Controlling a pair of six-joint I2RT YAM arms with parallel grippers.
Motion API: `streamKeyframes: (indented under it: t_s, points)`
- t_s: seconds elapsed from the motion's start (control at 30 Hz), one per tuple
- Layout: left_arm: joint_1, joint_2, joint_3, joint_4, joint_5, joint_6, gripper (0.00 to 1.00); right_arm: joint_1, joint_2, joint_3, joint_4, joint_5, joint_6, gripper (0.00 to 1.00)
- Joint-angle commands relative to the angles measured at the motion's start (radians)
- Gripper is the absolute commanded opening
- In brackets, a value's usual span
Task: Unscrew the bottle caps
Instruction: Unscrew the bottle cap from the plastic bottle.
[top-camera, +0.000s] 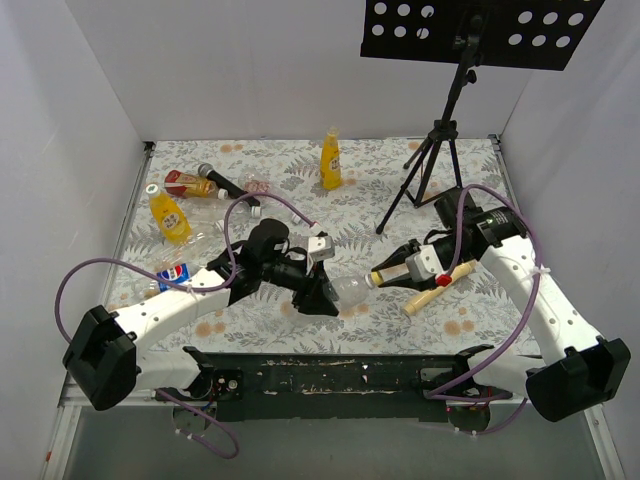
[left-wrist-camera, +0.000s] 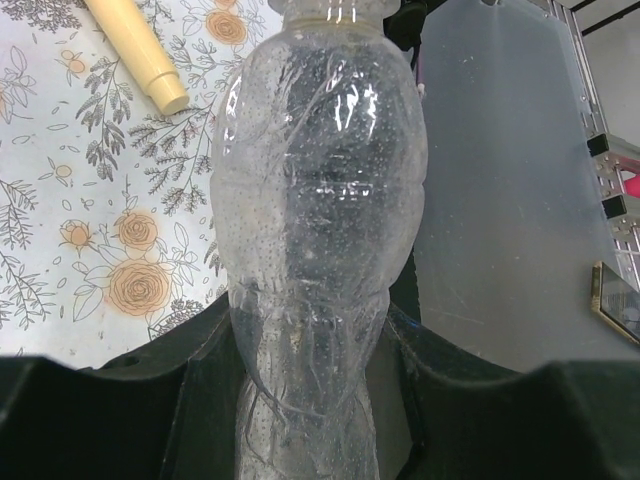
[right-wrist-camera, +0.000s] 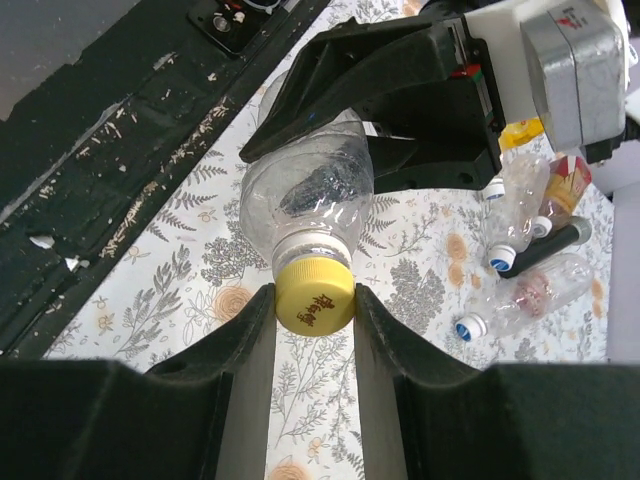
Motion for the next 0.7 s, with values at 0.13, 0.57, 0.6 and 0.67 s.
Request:
streamKeyframes:
  t_s: [0.13, 0.57, 0.6, 0.67]
  points:
    - [0.008, 0.035, 0.027, -0.077, 0.192, 0.060, 0.13, -0.015, -0.052, -0.075, -0.007, 0.089, -0.392, 0.01]
    - [0.006, 0.098, 0.049, -0.094, 0.044, 0.116, 0.12, 0.008, -0.161, -0.221, 0.335, 0.034, 0.235, 0.75]
    - [0.006, 0.094, 0.043, -0.089, 0.026, 0.116, 0.12, 0.008, -0.170, -0.225, 0.361, 0.031, 0.291, 0.75]
    - [0.008, 0.086, 0.033, -0.089, 0.001, 0.119, 0.12, 0.008, -0.184, -0.225, 0.382, 0.031, 0.374, 0.79]
